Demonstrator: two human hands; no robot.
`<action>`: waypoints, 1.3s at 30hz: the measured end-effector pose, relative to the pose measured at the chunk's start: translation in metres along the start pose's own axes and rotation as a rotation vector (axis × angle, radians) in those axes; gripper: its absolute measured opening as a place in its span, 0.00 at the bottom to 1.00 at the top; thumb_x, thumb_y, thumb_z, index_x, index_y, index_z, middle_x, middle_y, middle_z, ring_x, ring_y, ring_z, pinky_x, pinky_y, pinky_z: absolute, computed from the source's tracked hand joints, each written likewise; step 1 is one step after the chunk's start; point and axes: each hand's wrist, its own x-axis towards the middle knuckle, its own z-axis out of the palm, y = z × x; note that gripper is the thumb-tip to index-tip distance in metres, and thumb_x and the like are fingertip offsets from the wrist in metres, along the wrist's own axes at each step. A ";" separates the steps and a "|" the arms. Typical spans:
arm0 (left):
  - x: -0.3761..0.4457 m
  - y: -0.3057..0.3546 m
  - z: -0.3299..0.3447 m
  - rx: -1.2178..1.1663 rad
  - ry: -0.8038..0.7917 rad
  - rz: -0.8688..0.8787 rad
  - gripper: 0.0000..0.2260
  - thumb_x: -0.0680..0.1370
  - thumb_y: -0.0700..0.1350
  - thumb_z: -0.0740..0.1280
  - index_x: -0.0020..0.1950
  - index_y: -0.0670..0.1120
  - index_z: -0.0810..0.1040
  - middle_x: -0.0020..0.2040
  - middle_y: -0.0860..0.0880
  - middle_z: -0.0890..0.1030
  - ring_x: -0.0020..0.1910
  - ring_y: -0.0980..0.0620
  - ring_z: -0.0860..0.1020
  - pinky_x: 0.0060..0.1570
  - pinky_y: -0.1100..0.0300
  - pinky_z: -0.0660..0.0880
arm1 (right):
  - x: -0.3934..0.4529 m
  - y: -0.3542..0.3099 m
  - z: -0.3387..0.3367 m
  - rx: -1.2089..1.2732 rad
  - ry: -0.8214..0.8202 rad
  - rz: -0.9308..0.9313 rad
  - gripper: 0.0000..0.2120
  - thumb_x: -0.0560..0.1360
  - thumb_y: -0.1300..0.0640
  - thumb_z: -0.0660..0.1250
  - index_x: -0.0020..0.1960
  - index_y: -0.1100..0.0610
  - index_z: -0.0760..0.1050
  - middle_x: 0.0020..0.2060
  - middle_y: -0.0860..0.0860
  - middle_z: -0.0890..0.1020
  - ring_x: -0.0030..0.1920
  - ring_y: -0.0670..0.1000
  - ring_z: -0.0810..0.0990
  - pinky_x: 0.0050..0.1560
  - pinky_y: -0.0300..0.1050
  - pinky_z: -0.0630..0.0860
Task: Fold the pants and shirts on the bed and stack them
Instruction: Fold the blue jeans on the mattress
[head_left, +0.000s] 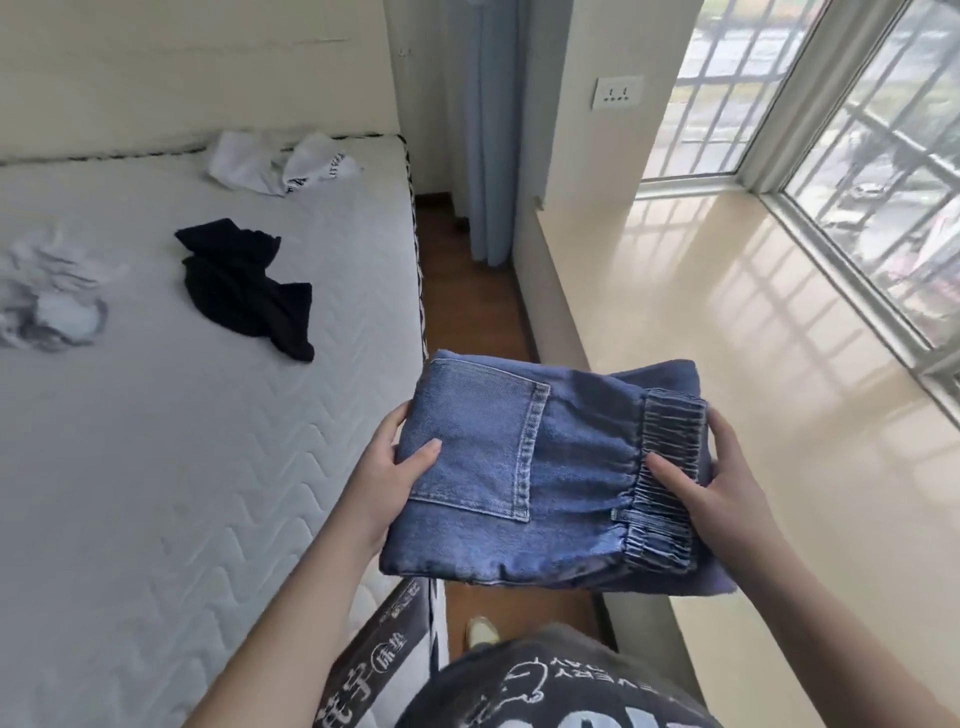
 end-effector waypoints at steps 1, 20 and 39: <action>0.010 0.005 -0.006 -0.004 0.014 0.005 0.21 0.78 0.40 0.70 0.64 0.63 0.73 0.56 0.47 0.84 0.52 0.47 0.84 0.46 0.56 0.80 | 0.012 -0.005 0.008 -0.003 -0.006 -0.006 0.36 0.69 0.45 0.76 0.71 0.33 0.60 0.60 0.43 0.80 0.55 0.46 0.82 0.59 0.59 0.78; 0.156 0.015 -0.114 -0.022 0.326 -0.004 0.20 0.80 0.46 0.68 0.69 0.61 0.71 0.59 0.52 0.83 0.58 0.51 0.82 0.58 0.51 0.77 | 0.229 -0.057 0.164 -0.009 -0.331 -0.045 0.34 0.72 0.50 0.75 0.71 0.36 0.61 0.60 0.44 0.80 0.55 0.45 0.82 0.57 0.55 0.80; 0.256 -0.003 -0.207 0.047 0.687 -0.193 0.24 0.79 0.42 0.69 0.73 0.56 0.69 0.62 0.57 0.81 0.61 0.55 0.79 0.65 0.50 0.73 | 0.399 -0.056 0.347 -0.057 -0.778 0.210 0.35 0.71 0.52 0.76 0.68 0.34 0.59 0.59 0.39 0.77 0.58 0.40 0.78 0.57 0.43 0.76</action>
